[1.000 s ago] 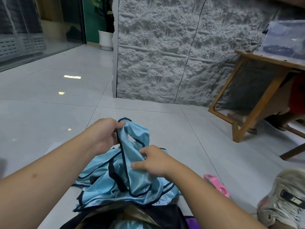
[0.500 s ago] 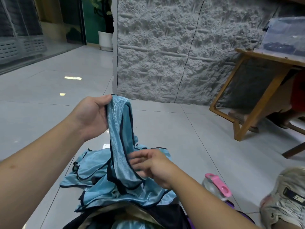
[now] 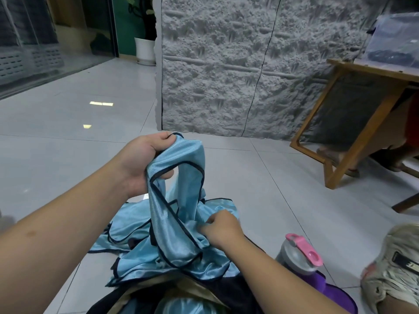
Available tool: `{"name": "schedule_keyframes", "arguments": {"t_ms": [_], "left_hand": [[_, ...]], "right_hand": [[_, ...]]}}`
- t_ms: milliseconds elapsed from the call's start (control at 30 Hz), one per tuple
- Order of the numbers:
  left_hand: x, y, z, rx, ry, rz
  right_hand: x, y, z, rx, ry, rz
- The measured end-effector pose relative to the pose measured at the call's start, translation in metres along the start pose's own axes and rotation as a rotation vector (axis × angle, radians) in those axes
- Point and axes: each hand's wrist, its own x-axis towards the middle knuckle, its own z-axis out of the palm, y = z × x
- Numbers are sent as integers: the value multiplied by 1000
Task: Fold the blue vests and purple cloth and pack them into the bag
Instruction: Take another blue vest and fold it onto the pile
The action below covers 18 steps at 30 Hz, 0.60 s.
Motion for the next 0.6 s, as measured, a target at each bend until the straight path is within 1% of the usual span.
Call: {"name": "schedule_keyframes", "arguments": {"t_ms": [67, 167, 233, 300, 367, 400, 433, 500, 533, 600], "left_hand": [[0, 0, 0, 43, 20, 5], [2, -4, -1, 58, 70, -11], [3, -9, 0, 52, 107, -19], [5, -15, 0, 56, 160, -21], [7, -20, -1, 50, 192, -13], [7, -21, -1, 36, 195, -3], [7, -21, -2, 17, 192, 10], [6, -17, -3, -33, 178, 46], [5, -14, -4, -57, 167, 65], [4, -8, -5, -88, 147, 98]], "right_hand": [[1, 1, 0, 113, 66, -14], [3, 1, -6, 361, 245, -72], [8, 1, -10, 483, 274, -73], [9, -3, -15, 619, 154, -16], [15, -2, -12, 788, -42, 98], [18, 0, -10, 868, -109, 138], [19, 1, -10, 923, -138, 176], [16, 2, -8, 923, -190, 249], [16, 4, -7, 877, -210, 255], [11, 6, -6, 764, -196, 235]]}}
